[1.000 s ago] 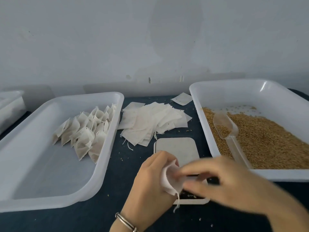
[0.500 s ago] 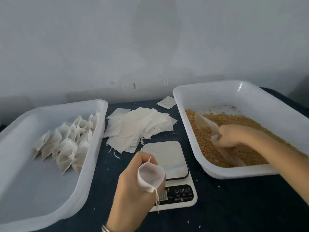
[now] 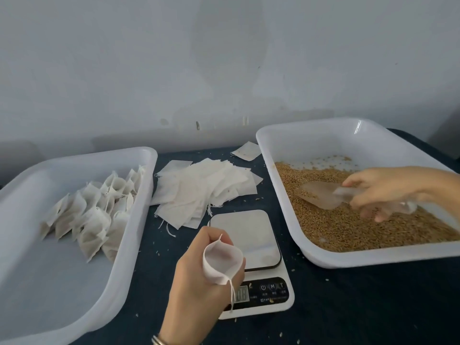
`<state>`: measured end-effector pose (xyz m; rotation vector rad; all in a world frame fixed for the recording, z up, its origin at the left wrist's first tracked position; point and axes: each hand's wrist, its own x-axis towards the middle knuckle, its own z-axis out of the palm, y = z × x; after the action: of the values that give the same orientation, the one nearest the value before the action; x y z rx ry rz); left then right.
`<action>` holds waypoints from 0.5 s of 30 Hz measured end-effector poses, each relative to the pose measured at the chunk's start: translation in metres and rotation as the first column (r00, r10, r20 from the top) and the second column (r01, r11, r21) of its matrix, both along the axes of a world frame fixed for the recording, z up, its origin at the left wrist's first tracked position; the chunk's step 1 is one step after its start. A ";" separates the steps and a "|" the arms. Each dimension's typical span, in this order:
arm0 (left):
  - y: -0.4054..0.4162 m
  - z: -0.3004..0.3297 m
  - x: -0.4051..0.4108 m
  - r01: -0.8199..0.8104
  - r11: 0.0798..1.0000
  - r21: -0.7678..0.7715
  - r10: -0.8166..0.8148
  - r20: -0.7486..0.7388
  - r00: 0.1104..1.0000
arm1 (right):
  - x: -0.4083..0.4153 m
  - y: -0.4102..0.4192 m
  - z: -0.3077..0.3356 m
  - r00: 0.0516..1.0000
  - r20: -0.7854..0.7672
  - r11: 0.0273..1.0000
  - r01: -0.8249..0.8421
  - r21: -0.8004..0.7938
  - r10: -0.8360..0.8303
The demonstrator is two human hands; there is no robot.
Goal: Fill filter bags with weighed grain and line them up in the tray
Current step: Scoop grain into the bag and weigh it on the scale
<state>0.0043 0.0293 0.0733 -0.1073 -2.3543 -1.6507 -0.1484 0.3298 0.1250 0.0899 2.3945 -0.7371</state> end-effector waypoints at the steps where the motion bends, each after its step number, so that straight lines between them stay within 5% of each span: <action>1: 0.000 0.000 -0.001 0.004 1.000 -0.004 -0.004 -0.004 1.000 | -0.002 -0.002 -0.001 1.000 -0.003 1.000 -0.014 0.016 0.014; 15: 0.008 -0.003 0.004 -0.002 1.000 -0.025 0.002 0.005 1.000 | -0.026 -0.048 -0.037 0.953 -0.231 0.976 0.168 -0.138 -0.197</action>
<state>0.0083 0.0369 0.0701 -0.1059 -2.3780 -1.6232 -0.1739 0.2819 0.0884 0.1844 2.5928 -1.0263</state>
